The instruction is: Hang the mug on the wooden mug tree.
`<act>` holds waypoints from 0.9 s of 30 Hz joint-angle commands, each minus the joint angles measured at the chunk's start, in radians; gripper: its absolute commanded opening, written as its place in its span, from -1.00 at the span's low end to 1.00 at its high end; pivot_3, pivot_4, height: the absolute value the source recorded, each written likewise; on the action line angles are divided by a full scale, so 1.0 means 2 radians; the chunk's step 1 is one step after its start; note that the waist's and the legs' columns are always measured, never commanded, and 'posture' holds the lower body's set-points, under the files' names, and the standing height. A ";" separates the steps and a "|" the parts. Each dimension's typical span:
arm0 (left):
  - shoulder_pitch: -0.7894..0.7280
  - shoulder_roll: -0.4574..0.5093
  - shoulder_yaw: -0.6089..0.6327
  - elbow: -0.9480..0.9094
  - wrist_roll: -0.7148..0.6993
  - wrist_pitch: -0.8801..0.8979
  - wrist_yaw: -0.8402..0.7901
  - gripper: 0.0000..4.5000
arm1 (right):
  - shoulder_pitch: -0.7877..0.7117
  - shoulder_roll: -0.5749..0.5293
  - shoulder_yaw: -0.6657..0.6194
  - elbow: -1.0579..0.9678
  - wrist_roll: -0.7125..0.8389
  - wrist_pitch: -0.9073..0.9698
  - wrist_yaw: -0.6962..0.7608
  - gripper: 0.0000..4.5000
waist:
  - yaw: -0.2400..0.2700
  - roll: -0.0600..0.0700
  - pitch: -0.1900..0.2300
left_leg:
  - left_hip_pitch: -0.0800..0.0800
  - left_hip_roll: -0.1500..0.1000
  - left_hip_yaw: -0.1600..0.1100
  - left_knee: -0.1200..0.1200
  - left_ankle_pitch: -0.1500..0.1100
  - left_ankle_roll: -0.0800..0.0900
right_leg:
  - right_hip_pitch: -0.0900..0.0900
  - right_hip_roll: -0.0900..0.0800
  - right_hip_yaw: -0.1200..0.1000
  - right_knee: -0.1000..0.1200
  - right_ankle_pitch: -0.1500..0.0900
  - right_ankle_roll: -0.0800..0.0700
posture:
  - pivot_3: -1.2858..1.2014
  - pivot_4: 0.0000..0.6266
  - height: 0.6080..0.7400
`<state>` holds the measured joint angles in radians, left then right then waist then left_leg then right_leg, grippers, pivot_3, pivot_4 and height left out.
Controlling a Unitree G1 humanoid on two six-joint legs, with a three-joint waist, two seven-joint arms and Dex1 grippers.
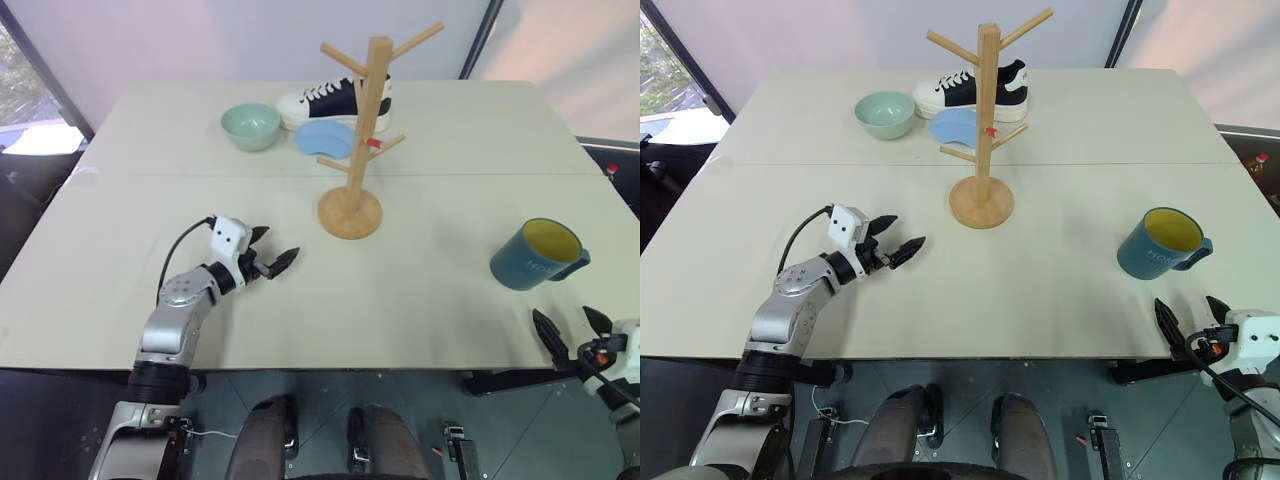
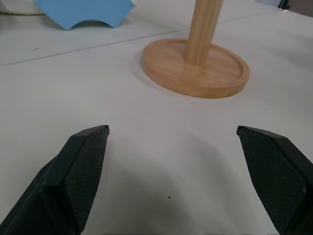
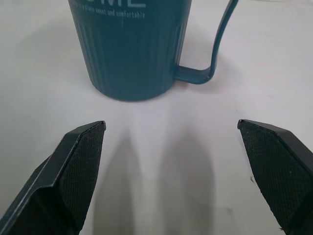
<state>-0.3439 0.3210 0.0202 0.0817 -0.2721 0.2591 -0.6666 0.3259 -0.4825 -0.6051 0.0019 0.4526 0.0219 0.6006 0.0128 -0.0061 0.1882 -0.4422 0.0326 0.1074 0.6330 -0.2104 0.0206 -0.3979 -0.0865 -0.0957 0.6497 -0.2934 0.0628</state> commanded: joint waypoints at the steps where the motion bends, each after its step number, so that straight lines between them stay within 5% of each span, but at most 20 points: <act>1: 0.003 0.005 0.010 -0.023 -0.007 0.000 0.007 1.00 | 0.002 -0.008 -0.008 -0.008 0.000 -0.002 -0.002 1.00 | 0.000 0.000 0.000 | 0.000 0.000 0.000 0.000 0.000 0.000 | 0.000 0.000 0.000 0.000 0.000 0.000 | 0.03 -0.52 0.85; 17: 0.011 0.002 -0.002 -0.043 -0.018 -0.001 -0.011 1.00 | -0.002 -0.011 -0.009 -0.014 -0.009 0.013 -0.024 1.00 | 0.000 0.000 0.000 | 0.000 0.000 0.000 0.001 0.000 0.000 | 0.000 0.000 0.000 0.000 0.000 0.000 | 0.03 -0.52 0.85; 27: 0.032 0.039 -0.068 -0.145 -0.077 0.051 -0.136 1.00 | -0.018 -0.015 -0.031 -0.003 -0.011 0.003 -0.050 1.00 | 0.000 0.001 -0.001 | 0.000 0.000 0.000 0.001 0.000 0.000 | 0.001 0.000 0.000 0.001 0.000 0.000 | 0.03 -0.52 0.85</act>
<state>-0.2778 0.3816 -0.0969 -0.1394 -0.3879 0.3384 -0.8877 0.2898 -0.4913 -0.6259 0.0059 0.4153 0.0498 0.5056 0.0121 -0.0031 0.1864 -0.4415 0.0329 0.1074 0.6363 -0.2100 0.0207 -0.3965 -0.0855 -0.0957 0.6524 -0.2934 0.0629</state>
